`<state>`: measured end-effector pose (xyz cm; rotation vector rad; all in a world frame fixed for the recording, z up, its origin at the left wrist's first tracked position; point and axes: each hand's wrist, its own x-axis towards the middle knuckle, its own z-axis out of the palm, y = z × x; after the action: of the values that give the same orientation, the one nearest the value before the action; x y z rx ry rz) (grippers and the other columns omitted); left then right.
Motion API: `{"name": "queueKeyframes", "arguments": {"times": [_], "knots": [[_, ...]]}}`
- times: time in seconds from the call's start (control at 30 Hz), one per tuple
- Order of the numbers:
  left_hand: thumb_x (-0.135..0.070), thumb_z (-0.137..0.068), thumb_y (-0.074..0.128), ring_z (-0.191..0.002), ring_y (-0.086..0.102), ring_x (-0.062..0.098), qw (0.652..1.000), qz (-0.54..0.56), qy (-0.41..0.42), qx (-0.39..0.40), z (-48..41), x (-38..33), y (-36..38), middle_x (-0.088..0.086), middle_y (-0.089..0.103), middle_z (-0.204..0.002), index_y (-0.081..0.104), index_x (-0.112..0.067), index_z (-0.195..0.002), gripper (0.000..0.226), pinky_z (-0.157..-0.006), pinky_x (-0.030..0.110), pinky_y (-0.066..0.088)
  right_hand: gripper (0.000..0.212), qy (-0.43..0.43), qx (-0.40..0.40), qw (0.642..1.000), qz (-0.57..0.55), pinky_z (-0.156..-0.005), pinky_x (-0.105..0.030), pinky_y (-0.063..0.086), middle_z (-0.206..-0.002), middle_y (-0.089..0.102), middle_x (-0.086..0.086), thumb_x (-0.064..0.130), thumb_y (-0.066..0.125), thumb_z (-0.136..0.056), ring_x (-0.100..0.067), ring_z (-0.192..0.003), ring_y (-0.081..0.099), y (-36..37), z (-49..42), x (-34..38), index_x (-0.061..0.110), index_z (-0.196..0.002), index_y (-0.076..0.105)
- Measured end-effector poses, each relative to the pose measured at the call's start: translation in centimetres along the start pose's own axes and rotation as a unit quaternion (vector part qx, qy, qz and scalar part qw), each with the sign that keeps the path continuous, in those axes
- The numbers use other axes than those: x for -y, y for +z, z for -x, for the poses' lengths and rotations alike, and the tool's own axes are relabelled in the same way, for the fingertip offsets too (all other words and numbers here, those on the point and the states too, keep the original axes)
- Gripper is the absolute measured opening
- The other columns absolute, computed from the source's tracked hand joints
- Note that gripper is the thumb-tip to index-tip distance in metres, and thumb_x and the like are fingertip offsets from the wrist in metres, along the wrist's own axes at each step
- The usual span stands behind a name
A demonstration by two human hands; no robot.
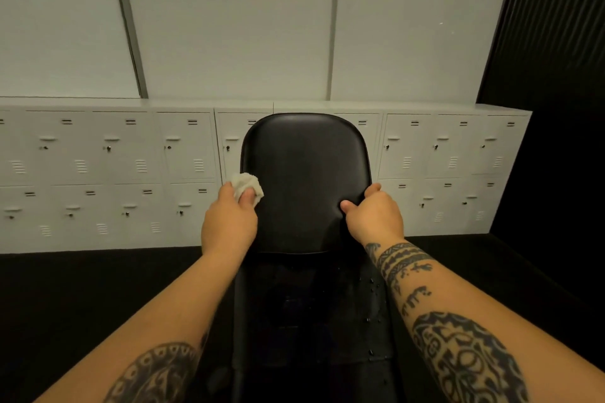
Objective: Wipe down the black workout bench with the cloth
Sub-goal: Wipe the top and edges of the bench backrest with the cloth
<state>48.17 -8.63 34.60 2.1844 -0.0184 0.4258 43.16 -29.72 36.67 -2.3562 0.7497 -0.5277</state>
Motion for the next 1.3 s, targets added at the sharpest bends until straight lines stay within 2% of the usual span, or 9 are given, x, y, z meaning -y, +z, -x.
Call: {"name": "queueKeyframes", "arguments": {"times": [0.13, 0.27, 0.5, 0.63, 0.73, 0.87, 1.07, 1.2, 1.3], "knots": [[-0.041, -0.106, 0.043, -0.095, 0.052, 0.021, 1.0, -0.02, 0.008, 0.022, 2.4, 1.6, -0.3, 0.008, 0.059, -0.115, 0.045, -0.017, -0.141, 0.043, -0.076, 0.037, 0.041, 0.083, -0.002, 0.007, 1.0, 0.002, -0.102, -0.043, 0.045, -0.139, 0.051, -0.011, 0.046, 0.059, -0.095, -0.032, -0.129, 0.049, -0.4, 0.5, -0.1, 0.013, -0.157, 0.015], [-0.037, -0.105, 0.05, -0.125, 0.054, 0.032, 0.997, -0.027, 0.068, -0.018, 1.3, 0.8, -0.9, 0.013, 0.055, -0.141, 0.037, -0.022, -0.155, 0.054, -0.098, 0.043, 0.046, 0.084, -0.017, 0.014, 1.0, 0.0, -0.102, -0.04, 0.044, -0.14, 0.05, -0.012, 0.044, 0.058, -0.096, -0.031, -0.131, 0.047, -0.7, 0.7, -0.4, 0.013, -0.158, 0.011], [-0.033, -0.107, 0.043, -0.155, -0.001, 0.036, 0.963, -0.181, 0.194, -0.047, -4.5, -4.5, 2.6, 0.002, 0.018, -0.169, 0.031, -0.028, -0.158, 0.053, -0.121, 0.063, 0.002, 0.085, -0.013, 0.031, 0.999, -0.004, -0.104, -0.042, 0.043, -0.143, 0.046, -0.011, 0.045, 0.059, -0.095, -0.031, -0.134, 0.044, -0.6, -0.2, -0.6, 0.015, -0.158, 0.011], [-0.03, -0.102, 0.053, -0.156, 0.011, 0.03, 0.901, -0.217, 0.376, 0.006, -1.4, -4.3, 4.0, -0.004, 0.032, -0.164, 0.037, -0.032, -0.155, 0.056, -0.122, 0.06, -0.005, 0.085, -0.024, 0.03, 0.999, 0.002, -0.104, -0.043, 0.042, -0.144, 0.045, -0.012, 0.047, 0.058, -0.095, -0.031, -0.135, 0.043, -0.5, -0.2, -0.8, 0.015, -0.158, 0.01], [-0.027, -0.097, 0.061, -0.154, 0.019, 0.022, 0.879, -0.189, 0.433, 0.062, 1.9, -0.5, 3.3, -0.009, 0.041, -0.159, 0.05, -0.036, -0.147, 0.052, -0.124, 0.052, -0.007, 0.085, -0.026, 0.035, 0.999, 0.002, -0.102, -0.043, 0.044, -0.142, 0.046, -0.011, 0.048, 0.058, -0.095, -0.031, -0.133, 0.044, -0.7, 0.0, -0.9, 0.016, -0.158, 0.01], [-0.027, -0.097, 0.063, -0.156, 0.014, 0.019, 0.878, -0.203, 0.426, 0.077, 0.9, 2.3, 1.2, -0.008, 0.036, -0.162, 0.049, -0.039, -0.147, 0.053, -0.124, 0.052, -0.001, 0.085, -0.023, 0.04, 0.999, 0.001, -0.099, -0.042, 0.047, -0.141, 0.048, -0.011, 0.048, 0.058, -0.095, -0.031, -0.13, 0.047, -0.8, 0.1, -0.8, 0.019, -0.158, 0.009], [-0.042, -0.106, 0.042, -0.157, -0.003, 0.025, 0.937, -0.232, 0.261, -0.001, -2.2, -3.1, 2.9, -0.005, 0.011, -0.17, 0.024, -0.04, -0.159, 0.056, -0.121, 0.061, 0.002, 0.085, -0.019, 0.049, 0.999, -0.004, -0.101, -0.043, 0.046, -0.142, 0.047, -0.01, 0.048, 0.057, -0.095, -0.031, -0.132, 0.046, -0.8, 0.2, -0.9, 0.019, -0.158, 0.008], [-0.042, -0.107, 0.039, -0.157, -0.003, 0.027, 0.931, -0.248, 0.269, -0.02, -1.9, -5.2, 4.9, -0.006, 0.011, -0.17, 0.025, -0.04, -0.158, 0.053, -0.12, 0.063, -0.005, 0.075, -0.026, 0.088, 0.996, -0.013, -0.107, -0.04, 0.04, -0.149, 0.043, -0.011, 0.04, 0.053, -0.099, -0.031, -0.137, 0.041, -1.6, -0.9, -1.6, 0.015, -0.158, 0.013], [-0.041, -0.106, 0.039, -0.157, -0.004, 0.025, 0.908, -0.253, 0.334, 0.011, 0.9, -5.0, 6.2, -0.008, 0.014, -0.17, 0.029, -0.039, -0.158, 0.052, -0.12, 0.062, -0.012, 0.055, -0.011, 0.105, 0.978, -0.182, -0.106, -0.029, 0.037, -0.153, 0.041, -0.007, 0.011, 0.045, -0.099, -0.025, -0.134, 0.044, -3.1, -1.0, -2.9, 0.017, -0.152, 0.034]]}}
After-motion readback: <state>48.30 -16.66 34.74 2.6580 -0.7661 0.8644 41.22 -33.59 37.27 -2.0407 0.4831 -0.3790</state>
